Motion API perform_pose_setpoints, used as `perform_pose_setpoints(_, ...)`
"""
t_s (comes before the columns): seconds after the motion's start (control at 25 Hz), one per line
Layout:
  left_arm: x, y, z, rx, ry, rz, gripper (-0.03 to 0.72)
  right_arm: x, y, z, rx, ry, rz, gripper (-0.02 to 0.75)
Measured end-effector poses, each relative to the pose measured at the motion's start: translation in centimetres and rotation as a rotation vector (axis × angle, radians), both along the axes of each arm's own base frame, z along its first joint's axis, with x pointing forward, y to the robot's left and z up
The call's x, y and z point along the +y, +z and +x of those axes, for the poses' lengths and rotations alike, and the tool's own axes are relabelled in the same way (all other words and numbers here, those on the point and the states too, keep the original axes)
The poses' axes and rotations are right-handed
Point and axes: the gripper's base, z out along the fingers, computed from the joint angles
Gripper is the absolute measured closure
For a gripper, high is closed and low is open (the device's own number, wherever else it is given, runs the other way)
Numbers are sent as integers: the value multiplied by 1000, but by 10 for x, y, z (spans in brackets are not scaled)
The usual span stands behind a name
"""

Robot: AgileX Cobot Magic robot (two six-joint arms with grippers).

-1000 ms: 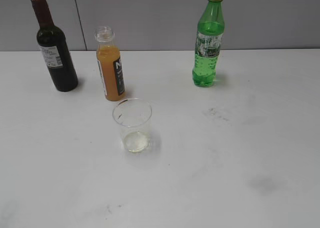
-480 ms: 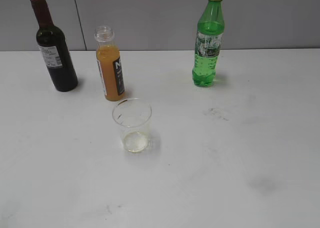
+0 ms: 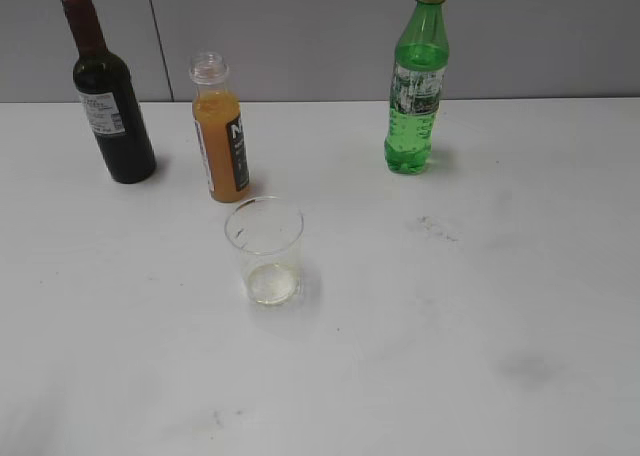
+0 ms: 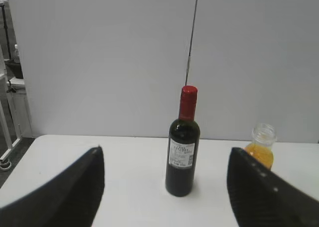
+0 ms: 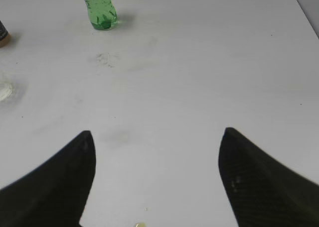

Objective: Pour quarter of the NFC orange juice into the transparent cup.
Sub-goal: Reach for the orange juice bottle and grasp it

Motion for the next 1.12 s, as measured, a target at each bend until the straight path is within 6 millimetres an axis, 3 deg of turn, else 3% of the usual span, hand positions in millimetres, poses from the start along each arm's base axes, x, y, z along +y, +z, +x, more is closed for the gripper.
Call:
perform_pose_setpoints(0.52, 0, -14, 90, -42, 52, 6, 98, 0, 0, 0, 0, 0, 0, 148)
perform_pose_setpoints(0.8, -2, -42, 132, -8, 52, 55, 98, 0, 0, 0, -1, 0, 0, 148)
perform_pose_setpoints(1.12, -8, -72, 164, 0, 21, 90, 98, 0, 0, 0, -1, 0, 0, 148)
